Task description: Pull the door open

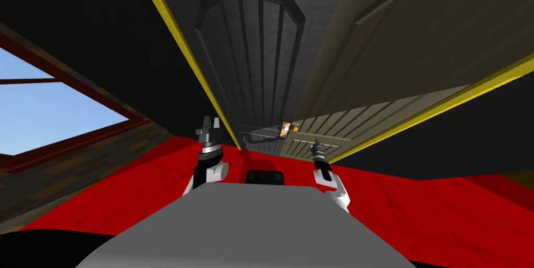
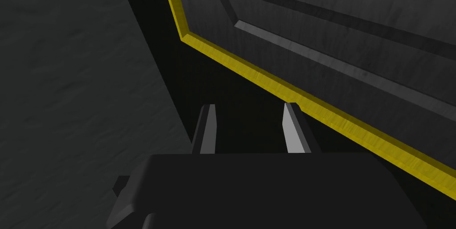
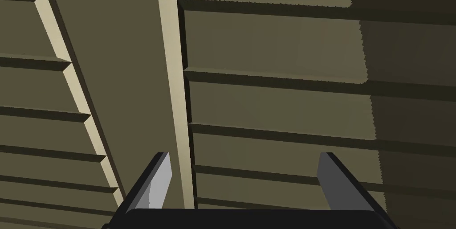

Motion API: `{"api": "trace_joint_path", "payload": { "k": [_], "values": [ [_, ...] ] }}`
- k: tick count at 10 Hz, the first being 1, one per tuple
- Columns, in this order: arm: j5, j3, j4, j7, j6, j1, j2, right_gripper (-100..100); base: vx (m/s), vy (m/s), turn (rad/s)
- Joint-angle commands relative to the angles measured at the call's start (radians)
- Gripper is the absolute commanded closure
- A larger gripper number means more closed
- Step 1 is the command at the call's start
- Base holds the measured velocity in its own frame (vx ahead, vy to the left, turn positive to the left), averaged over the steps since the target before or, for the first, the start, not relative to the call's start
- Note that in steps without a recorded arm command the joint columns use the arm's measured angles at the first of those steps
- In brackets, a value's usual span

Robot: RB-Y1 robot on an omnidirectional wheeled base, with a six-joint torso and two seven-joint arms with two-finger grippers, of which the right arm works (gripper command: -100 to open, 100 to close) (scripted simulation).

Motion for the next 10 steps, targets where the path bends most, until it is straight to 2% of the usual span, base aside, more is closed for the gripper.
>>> {"api": "trace_joint_path", "payload": {
  "k": [1,3,5,6,7,10],
  "values": [
    [-0.002,0.012,-0.004,-0.004,-0.003,-0.011,0.003,-100,0.169,-0.045,0.113],
    [-0.002,0.040,-0.007,-0.006,-0.013,-0.037,0.015,-100,0.205,0.013,0.174],
    [0.001,0.069,-0.013,-0.007,-0.020,-0.060,0.029,-100,0.185,0.108,0.146],
    [0.000,0.061,-0.014,-0.007,-0.016,-0.051,0.023,-100,0.081,0.050,0.021],
    [0.000,0.061,-0.014,-0.007,-0.016,-0.051,0.023,100,-0.008,-0.004,-0.021],
    [0.000,0.061,-0.014,-0.007,-0.016,-0.051,0.023,100,-0.023,-0.011,0.015]
  ]
}}
